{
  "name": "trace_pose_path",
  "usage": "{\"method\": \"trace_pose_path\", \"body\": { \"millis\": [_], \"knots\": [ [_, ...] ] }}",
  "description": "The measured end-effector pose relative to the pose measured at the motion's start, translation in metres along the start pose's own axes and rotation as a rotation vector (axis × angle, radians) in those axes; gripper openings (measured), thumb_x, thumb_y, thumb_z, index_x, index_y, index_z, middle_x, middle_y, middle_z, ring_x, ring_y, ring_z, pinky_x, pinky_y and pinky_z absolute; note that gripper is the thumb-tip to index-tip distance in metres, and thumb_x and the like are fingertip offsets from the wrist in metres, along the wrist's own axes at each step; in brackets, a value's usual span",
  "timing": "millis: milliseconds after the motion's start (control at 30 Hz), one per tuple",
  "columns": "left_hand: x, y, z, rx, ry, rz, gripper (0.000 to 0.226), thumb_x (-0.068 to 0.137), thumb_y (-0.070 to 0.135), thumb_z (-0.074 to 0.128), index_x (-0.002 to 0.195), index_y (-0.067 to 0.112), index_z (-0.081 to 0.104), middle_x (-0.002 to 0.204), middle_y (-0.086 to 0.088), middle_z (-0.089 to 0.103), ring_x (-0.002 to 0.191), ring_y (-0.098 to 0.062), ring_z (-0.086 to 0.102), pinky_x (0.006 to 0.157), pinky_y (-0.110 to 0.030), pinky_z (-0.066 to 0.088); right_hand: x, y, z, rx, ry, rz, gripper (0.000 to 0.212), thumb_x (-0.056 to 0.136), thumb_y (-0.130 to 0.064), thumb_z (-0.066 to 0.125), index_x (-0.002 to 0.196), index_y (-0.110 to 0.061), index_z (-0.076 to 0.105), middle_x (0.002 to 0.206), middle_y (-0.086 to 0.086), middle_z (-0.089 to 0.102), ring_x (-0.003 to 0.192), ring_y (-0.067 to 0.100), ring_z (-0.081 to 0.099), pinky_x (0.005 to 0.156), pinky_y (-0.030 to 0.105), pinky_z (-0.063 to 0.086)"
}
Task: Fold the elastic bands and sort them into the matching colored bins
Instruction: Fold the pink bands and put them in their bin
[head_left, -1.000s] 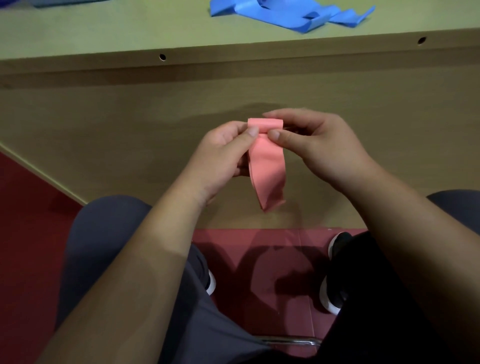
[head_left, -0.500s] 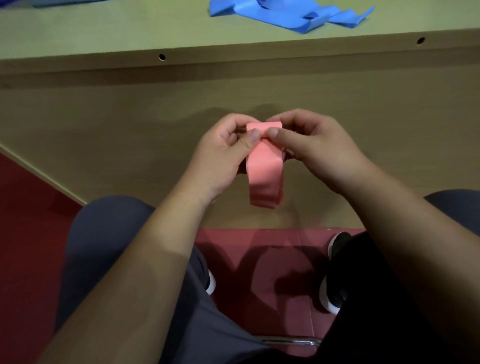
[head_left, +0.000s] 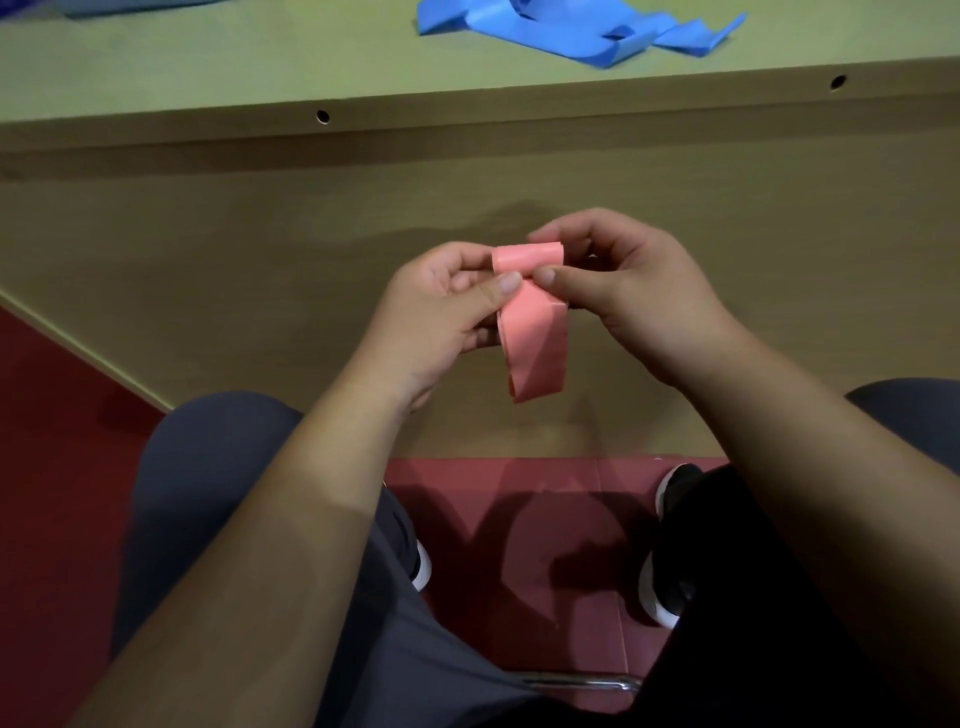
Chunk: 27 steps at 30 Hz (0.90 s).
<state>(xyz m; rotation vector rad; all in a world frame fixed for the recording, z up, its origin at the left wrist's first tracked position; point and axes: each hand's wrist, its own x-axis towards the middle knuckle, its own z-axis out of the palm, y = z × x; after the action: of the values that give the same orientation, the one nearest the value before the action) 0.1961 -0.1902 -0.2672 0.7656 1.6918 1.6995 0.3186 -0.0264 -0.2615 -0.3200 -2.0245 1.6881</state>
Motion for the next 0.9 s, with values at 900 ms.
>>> {"method": "trace_pose_path", "body": {
  "millis": [900],
  "knots": [
    [0.0,0.002,-0.007,-0.015,0.019,0.125,0.028,0.094,-0.002,0.073,0.115,0.017,0.069,0.105,-0.01,0.078,0.095,-0.022,0.074,0.08,-0.033,0.059,-0.003,0.003,0.004,0.064,-0.057,0.081,0.017,0.098,-0.023,0.077,0.111,-0.013,0.077,0.101,0.027,0.072,0.088,0.026,0.067,0.086,0.048,0.058]
  ]
}}
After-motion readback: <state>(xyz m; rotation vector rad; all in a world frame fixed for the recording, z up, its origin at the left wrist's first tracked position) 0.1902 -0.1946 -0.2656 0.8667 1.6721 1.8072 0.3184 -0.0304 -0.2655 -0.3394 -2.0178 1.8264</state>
